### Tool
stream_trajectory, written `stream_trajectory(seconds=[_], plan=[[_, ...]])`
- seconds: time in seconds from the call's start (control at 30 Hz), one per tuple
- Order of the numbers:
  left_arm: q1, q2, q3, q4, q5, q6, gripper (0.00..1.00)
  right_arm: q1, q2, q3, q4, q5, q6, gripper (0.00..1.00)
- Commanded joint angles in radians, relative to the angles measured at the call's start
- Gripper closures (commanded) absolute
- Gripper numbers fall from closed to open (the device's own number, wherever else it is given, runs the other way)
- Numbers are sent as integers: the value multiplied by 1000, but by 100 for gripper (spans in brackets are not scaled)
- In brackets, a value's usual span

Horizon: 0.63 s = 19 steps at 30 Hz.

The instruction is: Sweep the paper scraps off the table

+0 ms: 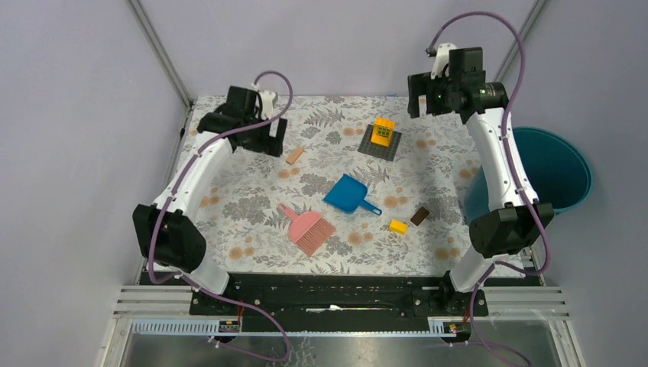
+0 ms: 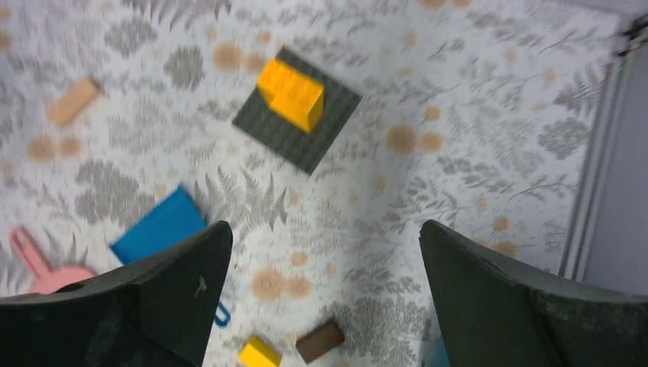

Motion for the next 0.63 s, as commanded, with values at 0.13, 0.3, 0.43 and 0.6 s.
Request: stream_trajectory(seconds=[0.13,0.3,0.43,0.6], plan=[[-45,-9,351,61,-254,39,1,17,2,259,72,267,128,0],[-58,-22,341,71,-159,-11,1,18,-74,178,137,401,199,0],[7,-41,292,77,-132,-65,1,18,-122,91,143,396,197,0],[32,-36,275,93,-124,-79,1,17,-165,25,143,359,164,0]])
